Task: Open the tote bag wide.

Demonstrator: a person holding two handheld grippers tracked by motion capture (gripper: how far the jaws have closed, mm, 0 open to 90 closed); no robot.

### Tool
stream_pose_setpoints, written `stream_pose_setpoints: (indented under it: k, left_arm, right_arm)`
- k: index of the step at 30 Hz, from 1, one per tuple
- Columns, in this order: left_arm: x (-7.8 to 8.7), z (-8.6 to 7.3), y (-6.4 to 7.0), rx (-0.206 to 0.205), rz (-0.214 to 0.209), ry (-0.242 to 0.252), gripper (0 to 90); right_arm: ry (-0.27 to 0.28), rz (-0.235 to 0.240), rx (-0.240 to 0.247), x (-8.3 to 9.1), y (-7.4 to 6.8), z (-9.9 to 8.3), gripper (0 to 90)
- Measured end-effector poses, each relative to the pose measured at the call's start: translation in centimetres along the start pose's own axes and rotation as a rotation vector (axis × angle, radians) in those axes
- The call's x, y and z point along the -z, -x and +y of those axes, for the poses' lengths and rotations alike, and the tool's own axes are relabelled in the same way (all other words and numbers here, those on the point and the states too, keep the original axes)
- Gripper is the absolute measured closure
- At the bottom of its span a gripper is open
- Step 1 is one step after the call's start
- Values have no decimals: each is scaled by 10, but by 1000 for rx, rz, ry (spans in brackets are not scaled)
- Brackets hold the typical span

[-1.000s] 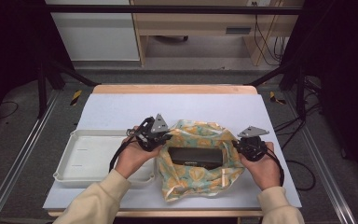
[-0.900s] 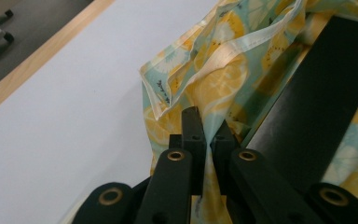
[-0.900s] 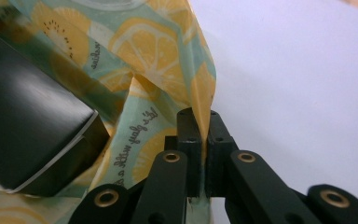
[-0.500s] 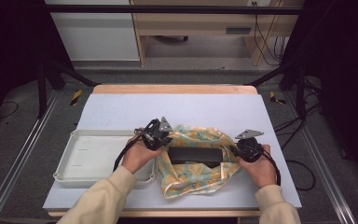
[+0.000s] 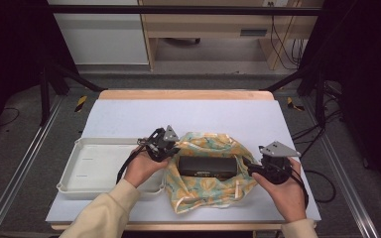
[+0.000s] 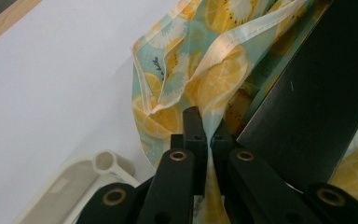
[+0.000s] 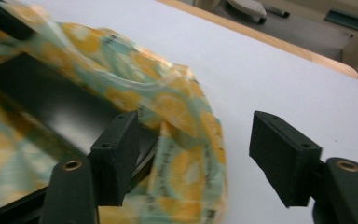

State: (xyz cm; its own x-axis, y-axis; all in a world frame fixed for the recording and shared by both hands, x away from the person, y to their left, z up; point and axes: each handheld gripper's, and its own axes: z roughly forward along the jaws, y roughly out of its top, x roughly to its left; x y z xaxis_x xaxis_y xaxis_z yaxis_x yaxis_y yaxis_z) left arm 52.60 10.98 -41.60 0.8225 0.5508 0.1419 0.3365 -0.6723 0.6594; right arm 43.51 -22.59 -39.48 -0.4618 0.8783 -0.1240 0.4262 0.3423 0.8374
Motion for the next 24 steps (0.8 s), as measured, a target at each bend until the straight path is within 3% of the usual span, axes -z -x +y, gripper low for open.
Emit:
stream_pose_setpoints:
  k: [3, 8, 10, 14, 19, 21, 24]
  left_arm:
    - [1, 0, 0, 3, 1, 0, 900]
    - [3, -1, 6, -8, 4, -4, 900]
    - [5, -1, 11, -29, 15, -6, 900]
    - [6, -2, 14, -31, 13, -15, 900]
    - [7, -7, 10, -20, 18, -13, 900]
    - [2, -11, 6, 2, 21, -18, 900]
    - [-2, -11, 5, 1, 33, -29, 900]
  right_arm:
    - [30, 41, 17, 12, -15, -5, 469]
    - [13, 75, 46, 15, -36, -29, 634]
    - [8, 77, 38, 13, -37, -34, 659]
    - [-20, 120, -5, 1, -39, -52, 763]
    - [-95, 147, 26, -11, -44, -62, 822]
    - [-140, 145, 40, -16, -43, -66, 865]
    - [-152, 142, 37, -17, -42, -68, 888]
